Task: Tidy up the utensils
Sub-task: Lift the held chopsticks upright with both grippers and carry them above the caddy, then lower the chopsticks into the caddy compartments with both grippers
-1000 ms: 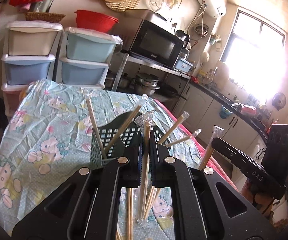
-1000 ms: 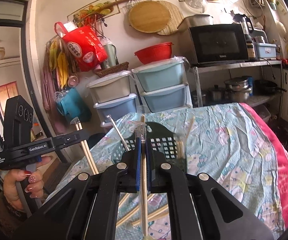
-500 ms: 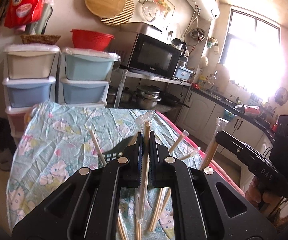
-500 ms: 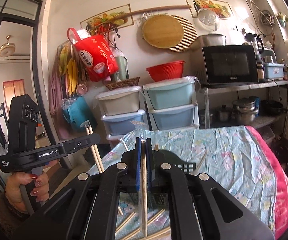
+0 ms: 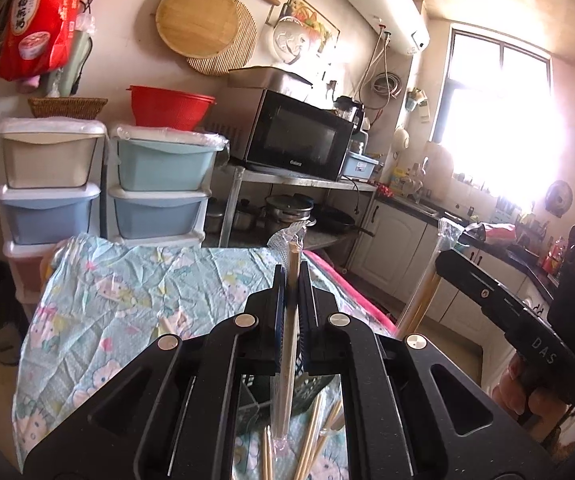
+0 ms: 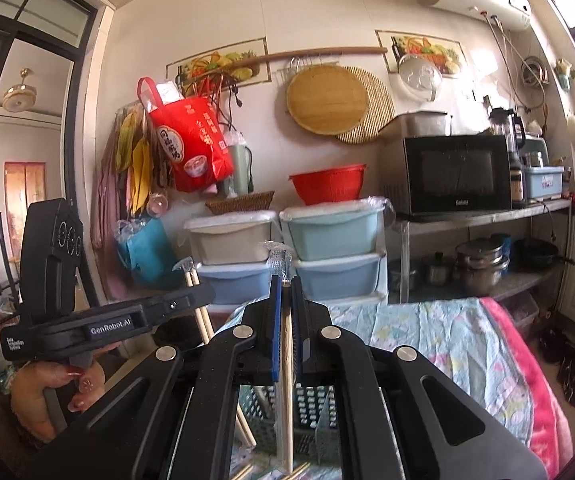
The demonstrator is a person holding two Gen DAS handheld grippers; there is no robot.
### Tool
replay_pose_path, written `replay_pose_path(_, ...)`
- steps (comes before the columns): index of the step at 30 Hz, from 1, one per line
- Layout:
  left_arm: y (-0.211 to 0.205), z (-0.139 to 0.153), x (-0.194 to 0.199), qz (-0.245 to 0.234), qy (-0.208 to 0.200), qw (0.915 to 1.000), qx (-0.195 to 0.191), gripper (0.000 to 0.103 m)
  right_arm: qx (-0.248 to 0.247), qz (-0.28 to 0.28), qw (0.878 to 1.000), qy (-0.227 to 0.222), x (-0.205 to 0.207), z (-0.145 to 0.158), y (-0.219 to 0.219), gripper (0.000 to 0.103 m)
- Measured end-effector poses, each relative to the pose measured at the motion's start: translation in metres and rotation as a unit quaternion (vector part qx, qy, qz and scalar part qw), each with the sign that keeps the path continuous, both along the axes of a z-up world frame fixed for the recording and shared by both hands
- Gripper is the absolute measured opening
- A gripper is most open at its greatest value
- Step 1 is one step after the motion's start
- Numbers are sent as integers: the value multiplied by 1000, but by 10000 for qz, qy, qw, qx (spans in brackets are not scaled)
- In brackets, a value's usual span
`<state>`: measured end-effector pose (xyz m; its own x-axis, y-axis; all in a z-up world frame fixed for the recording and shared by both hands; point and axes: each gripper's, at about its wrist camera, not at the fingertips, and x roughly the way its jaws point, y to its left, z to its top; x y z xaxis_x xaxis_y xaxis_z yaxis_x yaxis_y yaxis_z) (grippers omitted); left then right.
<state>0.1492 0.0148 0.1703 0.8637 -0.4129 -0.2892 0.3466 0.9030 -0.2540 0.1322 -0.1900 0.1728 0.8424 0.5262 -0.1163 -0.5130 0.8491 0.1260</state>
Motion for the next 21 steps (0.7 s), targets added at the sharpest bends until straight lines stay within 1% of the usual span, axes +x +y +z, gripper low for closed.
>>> replay_pose_path(3,-6,3,7,96,-88,9999,69,4,16,-48,9999,-101,4,6,-1,5)
replay_pose_path(12,-12,2,24,337,-261,9991,59,4,124,-260,9979,-580,17,22,-7,5)
replay_pose_path(16,-12,1,31,413,-288,9987,18,4,160,-383,9969,-672,27,23,-10,5)
replay_pose_path(21,-13,-6,36,544,-378,9978,-9,4,218,-603,9954,-717,39,17,-16,5)
